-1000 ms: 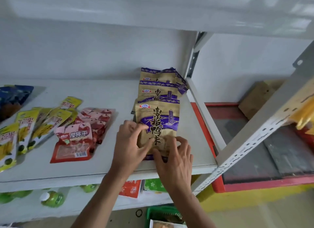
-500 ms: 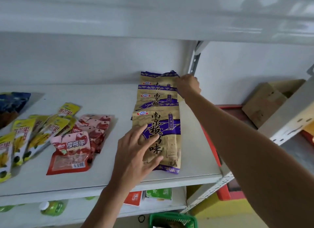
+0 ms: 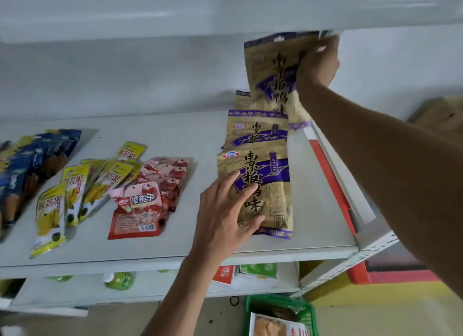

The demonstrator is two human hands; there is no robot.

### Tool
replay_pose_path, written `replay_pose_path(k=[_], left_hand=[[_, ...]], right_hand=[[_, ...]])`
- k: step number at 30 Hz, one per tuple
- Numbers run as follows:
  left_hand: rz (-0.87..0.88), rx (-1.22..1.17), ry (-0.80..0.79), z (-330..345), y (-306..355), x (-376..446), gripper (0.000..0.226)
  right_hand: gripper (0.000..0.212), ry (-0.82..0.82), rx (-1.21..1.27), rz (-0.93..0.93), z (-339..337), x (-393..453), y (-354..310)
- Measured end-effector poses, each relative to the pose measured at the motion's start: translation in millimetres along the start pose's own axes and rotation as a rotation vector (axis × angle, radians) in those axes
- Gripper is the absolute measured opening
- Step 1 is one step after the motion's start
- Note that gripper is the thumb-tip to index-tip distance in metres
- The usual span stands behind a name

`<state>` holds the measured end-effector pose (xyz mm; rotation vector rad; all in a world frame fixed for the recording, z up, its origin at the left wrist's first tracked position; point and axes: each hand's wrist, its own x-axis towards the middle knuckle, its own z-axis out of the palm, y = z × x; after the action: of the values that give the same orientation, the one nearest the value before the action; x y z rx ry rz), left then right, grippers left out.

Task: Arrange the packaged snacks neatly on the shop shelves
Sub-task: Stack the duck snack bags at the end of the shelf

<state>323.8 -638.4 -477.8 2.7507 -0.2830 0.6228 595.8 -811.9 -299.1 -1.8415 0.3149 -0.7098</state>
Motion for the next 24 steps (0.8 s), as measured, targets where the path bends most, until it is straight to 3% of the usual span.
replay_pose_path(k=[4, 7, 10, 13, 15, 18, 21, 23, 24], left_hand=[[0.019, 0.008, 0.003, 2.6, -1.8, 0.9, 0.065], [0.028, 0.044, -0.039, 4.6, -0.6, 3.0, 0.067], [0.018, -0.007, -0.057, 1.7, 4.7, 2.2, 0.063], [0.033, -0.122, 0.128, -14.4, 14.7, -3.0, 0.042], [-0.211, -0.413, 0.134, -34.7, 34.6, -26.3, 0.031], [-0.518, -0.749, -0.032, -66.1, 74.1, -79.2, 0.031], [-0.890, -1.346, -0.276, -115.9, 113.4, -89.5, 0.046], [-0.933, -1.512, -0.352, -142.6, 127.6, -81.2, 0.073], [-0.915, -1.487, -0.346, -156.8, 133.8, -78.9, 0.075]], right_hand=[[0.031, 0.043, 0.127, 0.019, -20.4, 7.1, -36.3], [0.017, 0.001, 0.309, 0.010, -48.0, -29.9, -46.8], [0.021, 0.071, 0.459, -0.022, -82.5, -76.9, -27.4], [0.009, -0.034, 0.428, 0.159, -124.4, -128.7, 8.9], [0.007, -0.136, 0.334, 0.330, -166.1, -175.8, 25.4], [0.004, -0.228, 0.188, 0.490, -229.1, -238.0, 47.1], [0.011, -0.292, 0.073, 0.422, -260.9, -269.6, 39.1], [0.012, -0.311, 0.038, 0.334, -270.0, -283.1, 20.9], [0.010, -0.314, 0.058, 0.310, -273.9, -289.5, 12.7]])
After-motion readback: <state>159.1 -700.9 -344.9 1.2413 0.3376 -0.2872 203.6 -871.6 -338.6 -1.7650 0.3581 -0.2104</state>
